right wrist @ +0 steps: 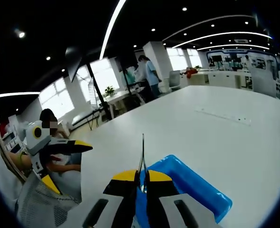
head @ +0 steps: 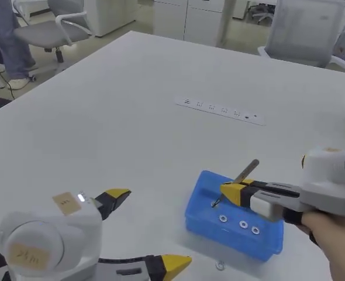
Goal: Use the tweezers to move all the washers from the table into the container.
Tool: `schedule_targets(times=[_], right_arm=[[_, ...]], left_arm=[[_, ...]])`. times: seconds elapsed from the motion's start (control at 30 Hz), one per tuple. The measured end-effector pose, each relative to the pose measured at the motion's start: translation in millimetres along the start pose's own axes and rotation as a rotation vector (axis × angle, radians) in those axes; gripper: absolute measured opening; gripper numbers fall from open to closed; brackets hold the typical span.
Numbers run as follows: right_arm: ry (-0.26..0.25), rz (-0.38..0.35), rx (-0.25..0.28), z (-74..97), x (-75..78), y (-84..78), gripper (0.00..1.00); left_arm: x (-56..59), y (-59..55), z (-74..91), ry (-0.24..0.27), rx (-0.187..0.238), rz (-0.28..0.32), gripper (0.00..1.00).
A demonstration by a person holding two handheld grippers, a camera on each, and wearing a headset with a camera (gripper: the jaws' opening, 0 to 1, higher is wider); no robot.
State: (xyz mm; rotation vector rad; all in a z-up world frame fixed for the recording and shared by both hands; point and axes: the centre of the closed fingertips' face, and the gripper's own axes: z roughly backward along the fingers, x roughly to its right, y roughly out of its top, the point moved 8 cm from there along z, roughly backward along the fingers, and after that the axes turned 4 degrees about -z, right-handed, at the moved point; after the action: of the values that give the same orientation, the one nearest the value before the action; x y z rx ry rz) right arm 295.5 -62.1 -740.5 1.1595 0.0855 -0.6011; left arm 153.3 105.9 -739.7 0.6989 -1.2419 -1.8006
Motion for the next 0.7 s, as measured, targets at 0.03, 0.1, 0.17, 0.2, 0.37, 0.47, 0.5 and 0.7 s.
schedule_targets(times=[0.03,0.1,0.17,0.2,0.37,0.47,0.5,0.7], right_arm=[[-0.004,-0.001,-0.008,-2.2,3.9,-1.2,0.02],[-0.008,-0.002,-0.020,-5.7,7.0,-2.7,0.02],[-0.011,-0.003,-0.033,-8.6,9.2,-4.1,0.03],[-0.014,-0.001,-0.041,-10.8,10.7,-5.2,0.03],[-0.030,0.010,-0.078,-18.5,15.7,-9.6,0.03],[-0.032,0.039,-0.109,-24.4,17.0,-13.4,0.03],[-0.033,0.045,-0.117,-25.8,17.0,-14.5,0.03],[-0.035,0.093,-0.157,-34.3,21.3,-21.3,0.03]], left_arm=[[-0.2,-0.2,0.1,0.000,-0.001,0.001,0.88],[-0.4,-0.3,0.1,0.000,0.000,0.001,0.88],[-0.6,-0.6,0.0,0.000,-0.001,0.001,0.88],[-0.9,-0.8,0.0,0.001,-0.003,0.000,0.87],[-1.7,-1.4,-0.1,0.001,-0.002,0.001,0.87],[-1.7,-2.0,-0.3,0.000,-0.005,0.000,0.87],[-1.7,-2.1,-0.4,-0.001,-0.006,-0.001,0.87],[-2.4,-2.4,-0.2,0.001,-0.004,0.001,0.87]])
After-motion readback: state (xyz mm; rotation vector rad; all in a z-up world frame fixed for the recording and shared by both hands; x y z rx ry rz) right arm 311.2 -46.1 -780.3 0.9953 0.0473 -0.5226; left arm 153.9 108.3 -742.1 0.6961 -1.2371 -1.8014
